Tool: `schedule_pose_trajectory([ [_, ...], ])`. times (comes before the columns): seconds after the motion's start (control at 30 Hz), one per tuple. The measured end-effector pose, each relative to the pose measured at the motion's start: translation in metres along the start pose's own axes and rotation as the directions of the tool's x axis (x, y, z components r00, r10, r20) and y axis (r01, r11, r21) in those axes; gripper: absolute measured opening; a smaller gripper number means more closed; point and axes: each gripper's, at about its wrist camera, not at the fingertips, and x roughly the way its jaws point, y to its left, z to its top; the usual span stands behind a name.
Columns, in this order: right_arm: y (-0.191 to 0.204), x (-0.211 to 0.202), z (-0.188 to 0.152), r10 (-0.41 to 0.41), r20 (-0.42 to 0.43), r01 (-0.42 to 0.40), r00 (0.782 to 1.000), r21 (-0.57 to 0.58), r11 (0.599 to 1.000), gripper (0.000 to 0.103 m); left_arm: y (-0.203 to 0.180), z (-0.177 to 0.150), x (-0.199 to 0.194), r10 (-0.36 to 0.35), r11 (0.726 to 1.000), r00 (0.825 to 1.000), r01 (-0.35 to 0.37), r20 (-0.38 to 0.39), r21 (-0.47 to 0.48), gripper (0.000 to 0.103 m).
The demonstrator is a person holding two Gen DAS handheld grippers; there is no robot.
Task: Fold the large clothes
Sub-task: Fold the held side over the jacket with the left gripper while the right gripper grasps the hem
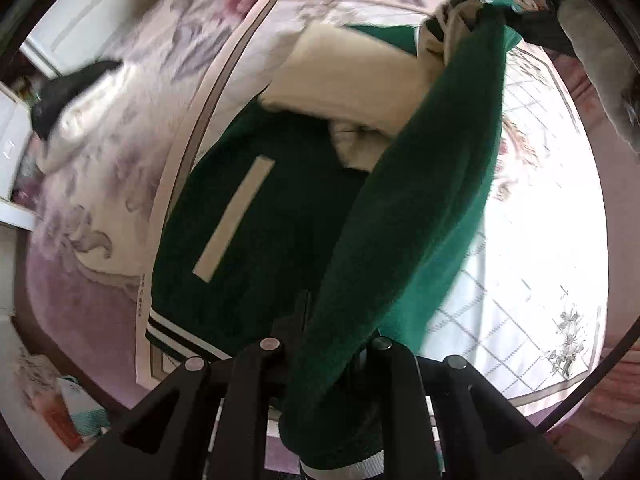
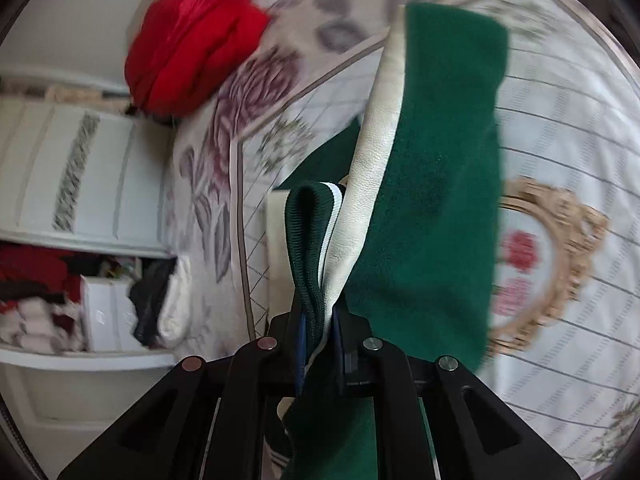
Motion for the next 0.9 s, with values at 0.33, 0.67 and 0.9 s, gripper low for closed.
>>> schedule_pose_trajectory([
  [0.33,0.140,0.225,-0.027,-0.340,-0.083,0.311,0.937,-0.251,0.917,0.012,0.157,0.024,0.114,-0.258,0.923,0.958,0.207,-0.124,-0.325,0.021],
  [0.67,0.160,0.209,-0.052,-0.230,-0.219,0.147,0.948,-0.338,0.930,0.055,0.228,0.027,0.083,-0.479,0.778,0.878,0.422,-0.007,-0.465,0.086],
  [0.9,0.064,0.113,-0.151,-0.239,-0.235,0.193,0.942,-0.202,0.960,0.062,0.217,0.003,0.110,-0.273,0.917,0.945,0.199,-0.180,-0.346,0.086],
])
